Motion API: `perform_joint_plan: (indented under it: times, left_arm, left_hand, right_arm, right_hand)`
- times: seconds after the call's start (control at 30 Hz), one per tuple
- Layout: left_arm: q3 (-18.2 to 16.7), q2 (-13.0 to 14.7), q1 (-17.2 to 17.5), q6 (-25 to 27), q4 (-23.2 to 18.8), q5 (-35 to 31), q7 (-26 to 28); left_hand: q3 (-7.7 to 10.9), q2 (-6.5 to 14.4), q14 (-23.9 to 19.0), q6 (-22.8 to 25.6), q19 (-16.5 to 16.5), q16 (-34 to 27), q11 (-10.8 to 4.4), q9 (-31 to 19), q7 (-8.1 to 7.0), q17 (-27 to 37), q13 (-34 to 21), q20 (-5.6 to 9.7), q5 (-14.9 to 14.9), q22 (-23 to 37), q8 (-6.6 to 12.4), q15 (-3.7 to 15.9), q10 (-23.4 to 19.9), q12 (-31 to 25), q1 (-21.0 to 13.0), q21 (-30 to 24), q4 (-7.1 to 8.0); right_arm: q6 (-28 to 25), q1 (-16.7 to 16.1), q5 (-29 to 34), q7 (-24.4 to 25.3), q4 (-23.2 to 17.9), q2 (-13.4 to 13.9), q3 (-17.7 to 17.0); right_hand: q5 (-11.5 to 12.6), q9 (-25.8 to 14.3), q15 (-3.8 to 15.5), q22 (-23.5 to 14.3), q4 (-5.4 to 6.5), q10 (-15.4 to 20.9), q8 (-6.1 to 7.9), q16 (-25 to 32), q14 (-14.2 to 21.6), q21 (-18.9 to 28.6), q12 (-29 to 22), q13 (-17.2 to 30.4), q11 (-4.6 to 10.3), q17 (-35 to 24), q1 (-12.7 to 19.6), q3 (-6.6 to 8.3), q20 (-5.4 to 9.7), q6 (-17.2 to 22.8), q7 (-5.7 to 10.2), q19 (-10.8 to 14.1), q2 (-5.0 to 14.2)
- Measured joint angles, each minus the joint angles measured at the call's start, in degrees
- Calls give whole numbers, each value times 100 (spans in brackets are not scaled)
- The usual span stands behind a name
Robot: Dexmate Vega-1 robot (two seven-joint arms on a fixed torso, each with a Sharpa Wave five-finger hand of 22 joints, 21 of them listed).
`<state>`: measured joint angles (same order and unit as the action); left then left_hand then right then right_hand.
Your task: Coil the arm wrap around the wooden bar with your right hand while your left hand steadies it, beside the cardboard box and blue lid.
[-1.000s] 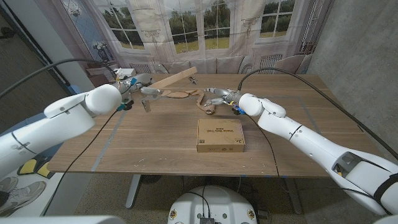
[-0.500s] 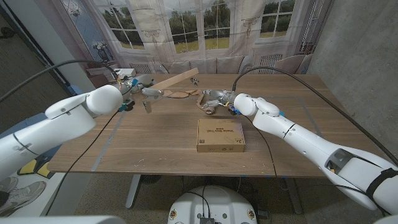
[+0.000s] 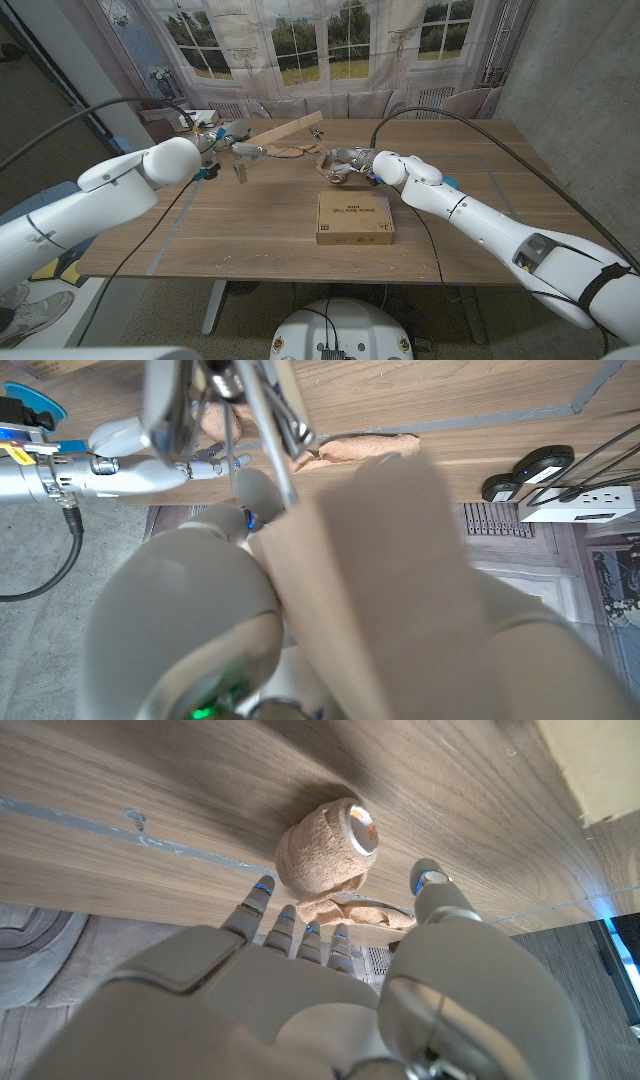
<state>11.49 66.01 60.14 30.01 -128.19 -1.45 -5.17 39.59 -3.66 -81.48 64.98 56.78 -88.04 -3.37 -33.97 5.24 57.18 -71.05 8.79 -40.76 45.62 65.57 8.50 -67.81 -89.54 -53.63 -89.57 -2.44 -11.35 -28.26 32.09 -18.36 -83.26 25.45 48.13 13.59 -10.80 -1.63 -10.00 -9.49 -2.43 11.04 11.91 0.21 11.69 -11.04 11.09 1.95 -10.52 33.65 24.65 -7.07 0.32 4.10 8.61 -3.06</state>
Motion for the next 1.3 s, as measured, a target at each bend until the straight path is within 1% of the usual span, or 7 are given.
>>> perform_joint_plan:
  times: [0.33,0.6,0.73,0.87,1.0,1.17,1.3]
  left_arm:
    - [142,-35,-139,29,-29,-7,-23]
    - [148,-38,-147,39,-36,3,-23]
    - [148,-38,-147,40,-36,20,-21]
    - [148,-38,-155,34,-34,32,-20]
    - [159,-40,-176,15,-17,43,-27]
    - [215,-50,-264,-31,51,62,-54]
    - [232,-53,-286,-66,71,82,-80]
  left_hand:
    - [0,31,0,0,0,39,1,26,0,-3,0,0,1,-10,5,0,1,1,31,0,0]
    - [0,31,1,-30,0,39,3,33,30,0,0,0,1,-53,49,0,2,2,30,0,0]
    - [0,32,1,-30,0,39,9,53,30,-3,0,0,2,-51,77,1,12,3,32,0,0]
    - [0,61,3,-30,0,39,0,53,30,-16,0,0,2,-79,107,3,23,3,61,0,0]
    - [-22,61,11,-40,0,39,1,53,40,-1,0,0,2,-104,110,11,24,4,60,0,-23]
    - [-22,61,12,-40,0,39,3,53,40,-15,0,0,2,-106,138,12,25,4,60,0,-23]
    - [-22,61,12,-67,0,39,11,53,67,-16,0,0,2,-106,155,12,33,5,60,0,-23]
  right_arm:
    - [-34,76,147,-63,252,-102,67]
    - [-4,137,212,-67,425,-180,123]
    - [2,159,250,-58,495,-214,150]
    - [4,161,280,-17,539,-235,159]
    - [31,114,311,94,564,-250,154]
    - [64,47,407,406,572,-258,131]
    - [45,-28,432,478,571,-268,106]
  right_hand:
    - [21,1,53,0,24,73,24,40,188,57,-22,0,31,1,112,-24,21,114,178,186,23]
    - [32,1,200,-29,47,239,63,174,634,146,-66,-1,31,-30,218,-47,56,240,302,498,68]
    - [40,1,337,-29,63,579,116,299,981,211,-182,20,65,-77,340,-63,77,446,422,749,188]
    - [60,-17,375,-65,63,1162,236,591,1595,389,-399,105,91,-237,574,-97,242,902,483,1273,315]
    - [48,-29,43,-125,16,1606,280,1036,1986,744,-647,236,132,-564,974,-174,475,1330,547,2136,371]
    - [-99,-55,-239,-465,-61,1775,210,1999,2446,1436,-824,409,298,-1499,1342,-338,992,1551,665,2796,2]
    - [-250,-120,-253,-843,-80,2425,261,2653,2488,2204,-1195,640,264,-1826,2018,-460,1084,2200,488,2948,-438]
